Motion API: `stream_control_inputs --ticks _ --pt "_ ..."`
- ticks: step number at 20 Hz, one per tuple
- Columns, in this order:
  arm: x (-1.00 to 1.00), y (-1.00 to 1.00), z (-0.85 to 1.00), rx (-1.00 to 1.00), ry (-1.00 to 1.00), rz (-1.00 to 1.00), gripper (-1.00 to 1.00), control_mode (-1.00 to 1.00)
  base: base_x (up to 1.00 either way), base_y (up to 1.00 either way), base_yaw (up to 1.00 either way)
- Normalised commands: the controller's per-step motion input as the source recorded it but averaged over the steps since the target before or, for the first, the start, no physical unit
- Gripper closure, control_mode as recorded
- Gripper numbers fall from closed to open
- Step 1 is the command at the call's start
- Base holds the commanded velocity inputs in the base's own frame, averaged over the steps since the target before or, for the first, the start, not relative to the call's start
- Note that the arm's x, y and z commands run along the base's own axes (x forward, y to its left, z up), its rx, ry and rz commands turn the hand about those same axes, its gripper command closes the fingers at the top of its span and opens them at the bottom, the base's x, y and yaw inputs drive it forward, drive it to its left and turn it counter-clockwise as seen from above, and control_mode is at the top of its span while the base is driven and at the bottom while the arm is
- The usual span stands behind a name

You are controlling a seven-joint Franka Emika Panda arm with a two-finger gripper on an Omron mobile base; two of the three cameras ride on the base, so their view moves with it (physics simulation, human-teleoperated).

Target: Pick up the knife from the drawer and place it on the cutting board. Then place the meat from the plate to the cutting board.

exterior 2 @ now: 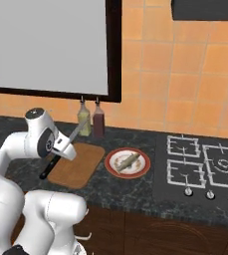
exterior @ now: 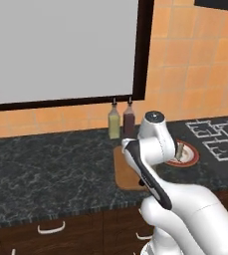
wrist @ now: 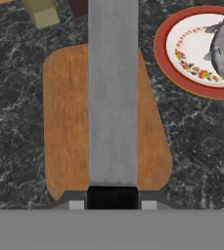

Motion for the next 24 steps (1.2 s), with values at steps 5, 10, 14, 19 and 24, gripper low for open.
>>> stream_control_inputs --ticks 5,10,14,19,24 --pt "0.18 0.00 -0.01 0.00 0.00 -0.09 1.00 -1.00 0.28 0.10 -0.14" --pt "0.34 0.00 -0.33 0.00 0.10 -0.02 1.00 -1.00 0.00 0.00 0.00" --pt "0.61 0.05 -0.63 0.00 0.18 0.00 1.00 -1.00 0.00 0.00 0.00" --pt "0.59 0.15 -0.45 0.00 0.17 0.00 1.00 -1.00 0.00 0.00 0.00" --pt "0.62 0.21 -0.37 0.00 0.16 0.00 1.00 -1.00 0.00 0.00 0.00"
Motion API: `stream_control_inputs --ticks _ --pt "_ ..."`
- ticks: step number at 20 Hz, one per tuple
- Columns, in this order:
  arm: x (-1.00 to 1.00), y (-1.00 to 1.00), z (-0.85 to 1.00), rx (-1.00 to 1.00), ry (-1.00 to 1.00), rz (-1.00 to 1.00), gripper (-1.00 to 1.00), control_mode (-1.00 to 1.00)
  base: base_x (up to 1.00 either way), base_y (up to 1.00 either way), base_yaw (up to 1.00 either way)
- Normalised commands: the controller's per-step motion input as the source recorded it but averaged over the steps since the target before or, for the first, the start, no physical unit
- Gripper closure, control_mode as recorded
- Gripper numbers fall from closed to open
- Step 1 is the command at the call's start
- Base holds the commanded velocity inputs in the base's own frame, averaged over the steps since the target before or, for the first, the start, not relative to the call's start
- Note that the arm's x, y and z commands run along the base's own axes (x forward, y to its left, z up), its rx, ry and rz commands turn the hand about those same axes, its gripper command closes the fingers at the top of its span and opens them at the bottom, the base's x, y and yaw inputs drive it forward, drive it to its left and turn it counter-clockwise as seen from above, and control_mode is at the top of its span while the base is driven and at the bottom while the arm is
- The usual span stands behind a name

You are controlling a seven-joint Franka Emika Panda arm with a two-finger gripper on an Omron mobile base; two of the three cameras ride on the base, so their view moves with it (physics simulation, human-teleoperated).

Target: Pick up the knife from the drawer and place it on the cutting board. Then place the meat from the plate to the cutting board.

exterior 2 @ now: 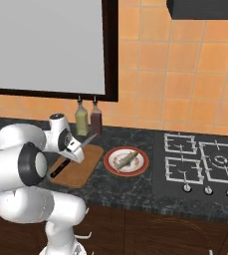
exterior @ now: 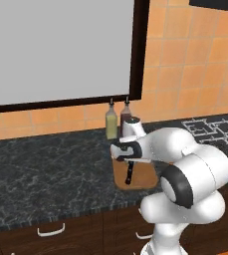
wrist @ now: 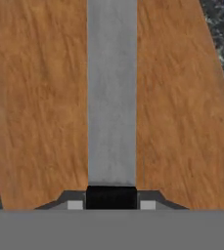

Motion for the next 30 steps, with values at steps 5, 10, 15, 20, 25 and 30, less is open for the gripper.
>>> stream_control_inputs --ticks 5,10,15,20,25,30 --pt "0.46 0.09 -0.47 0.00 0.05 0.00 -1.00 -1.00 0.00 0.00 0.00" --pt "0.00 0.00 -0.10 0.00 -0.06 0.00 -1.00 -1.00 0.00 0.00 0.00" --pt "-0.23 -0.08 0.03 0.00 -0.17 -0.01 -1.00 -1.00 0.00 0.00 0.00" --pt "-0.58 -0.65 0.53 0.08 -0.24 0.00 -1.00 -1.00 0.00 0.00 0.00" --pt "-0.31 -0.85 0.70 0.07 -0.28 0.00 -1.00 -1.00 0.00 0.00 0.00" --pt "-0.09 -1.00 0.48 0.03 -0.12 -0.01 -1.00 -1.00 0.00 0.00 0.00"
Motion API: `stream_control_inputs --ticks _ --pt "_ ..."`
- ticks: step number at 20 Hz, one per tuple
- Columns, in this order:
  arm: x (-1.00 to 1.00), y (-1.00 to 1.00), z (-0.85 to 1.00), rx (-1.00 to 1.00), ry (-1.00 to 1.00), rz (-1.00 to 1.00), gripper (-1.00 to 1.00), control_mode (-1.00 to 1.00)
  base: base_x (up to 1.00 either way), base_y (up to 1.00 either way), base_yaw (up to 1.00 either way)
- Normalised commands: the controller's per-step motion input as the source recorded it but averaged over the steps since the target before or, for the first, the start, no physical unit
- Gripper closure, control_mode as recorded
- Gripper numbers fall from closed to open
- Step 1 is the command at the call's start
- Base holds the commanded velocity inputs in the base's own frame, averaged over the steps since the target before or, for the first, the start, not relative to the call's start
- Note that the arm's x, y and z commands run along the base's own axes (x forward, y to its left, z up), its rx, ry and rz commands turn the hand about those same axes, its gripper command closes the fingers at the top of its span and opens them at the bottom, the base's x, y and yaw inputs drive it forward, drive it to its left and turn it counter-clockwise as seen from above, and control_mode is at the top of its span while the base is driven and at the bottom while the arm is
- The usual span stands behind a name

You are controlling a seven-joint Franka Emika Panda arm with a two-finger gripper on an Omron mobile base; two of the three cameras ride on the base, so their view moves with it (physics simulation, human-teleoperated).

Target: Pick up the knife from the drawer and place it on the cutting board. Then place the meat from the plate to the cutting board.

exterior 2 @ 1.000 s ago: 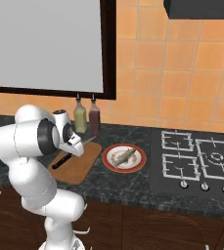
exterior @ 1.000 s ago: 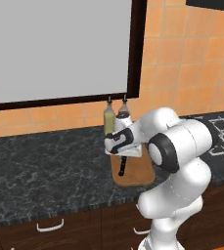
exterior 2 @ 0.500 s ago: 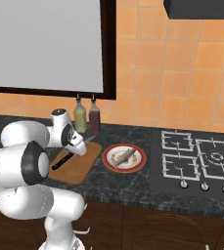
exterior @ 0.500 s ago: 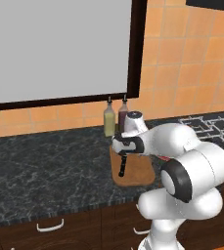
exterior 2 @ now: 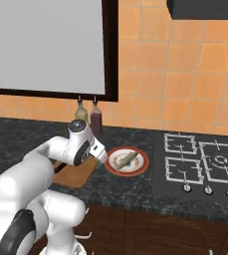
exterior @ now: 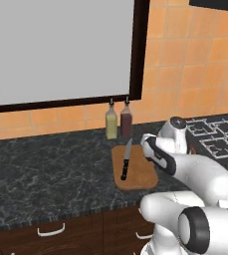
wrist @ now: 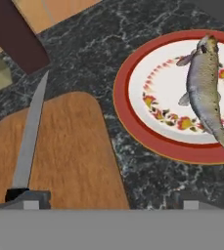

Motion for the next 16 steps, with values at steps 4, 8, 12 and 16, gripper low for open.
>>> stream_control_inputs --ticks 4,8,12,16 --pt "0.00 -1.00 0.45 0.00 0.08 0.00 -1.00 -1.00 0.00 0.00 0.00" --pt "0.01 -0.99 0.12 -0.02 0.20 0.00 -1.00 -1.00 0.00 0.00 0.00" --pt "0.00 -0.60 -0.09 -0.02 0.05 -0.02 -1.00 -1.00 0.00 0.00 0.00" --pt "0.21 -0.19 -0.11 0.00 0.09 0.00 -1.00 -1.00 0.00 0.00 0.00"
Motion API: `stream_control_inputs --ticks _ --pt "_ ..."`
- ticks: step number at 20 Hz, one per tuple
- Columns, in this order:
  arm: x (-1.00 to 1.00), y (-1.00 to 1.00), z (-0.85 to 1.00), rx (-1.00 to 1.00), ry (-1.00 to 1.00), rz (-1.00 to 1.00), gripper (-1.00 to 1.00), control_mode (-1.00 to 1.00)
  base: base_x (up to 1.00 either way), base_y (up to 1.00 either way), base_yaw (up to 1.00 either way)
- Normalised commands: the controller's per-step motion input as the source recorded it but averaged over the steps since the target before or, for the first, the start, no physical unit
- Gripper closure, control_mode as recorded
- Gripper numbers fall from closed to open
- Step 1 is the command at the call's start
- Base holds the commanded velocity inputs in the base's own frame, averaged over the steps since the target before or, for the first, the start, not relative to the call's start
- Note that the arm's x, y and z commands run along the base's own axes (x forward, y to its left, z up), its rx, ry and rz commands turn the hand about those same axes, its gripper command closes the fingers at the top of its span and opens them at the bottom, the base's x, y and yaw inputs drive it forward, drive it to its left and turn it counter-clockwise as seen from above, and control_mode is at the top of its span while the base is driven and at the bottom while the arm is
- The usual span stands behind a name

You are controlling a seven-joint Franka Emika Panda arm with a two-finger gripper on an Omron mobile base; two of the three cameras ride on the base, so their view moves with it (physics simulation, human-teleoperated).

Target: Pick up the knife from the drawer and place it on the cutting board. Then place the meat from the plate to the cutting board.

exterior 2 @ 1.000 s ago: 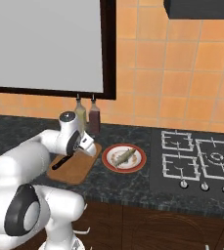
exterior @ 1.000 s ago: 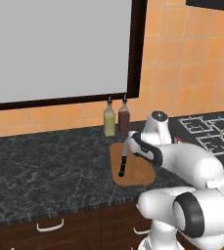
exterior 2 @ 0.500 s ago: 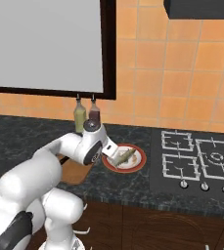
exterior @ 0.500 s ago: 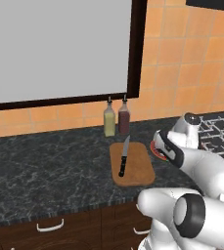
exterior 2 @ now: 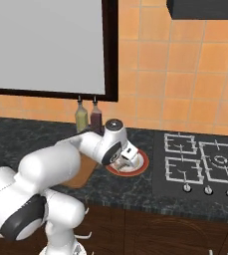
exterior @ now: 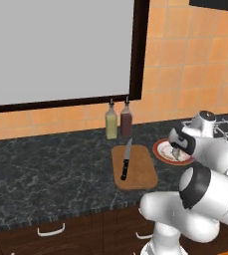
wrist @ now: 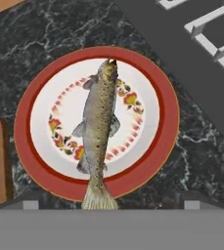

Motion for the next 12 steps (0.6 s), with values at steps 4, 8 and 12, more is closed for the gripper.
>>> stream_control_inputs --ticks 4,8,12 --pt "0.71 -0.06 -0.20 0.00 0.21 0.01 -1.00 -1.00 0.00 0.00 0.00" --pt "0.71 -0.18 -0.24 0.06 0.11 0.01 -1.00 -1.00 0.00 0.00 0.00" --pt "0.46 -0.38 -0.31 0.12 0.00 0.01 -1.00 -1.00 0.00 0.00 0.00"
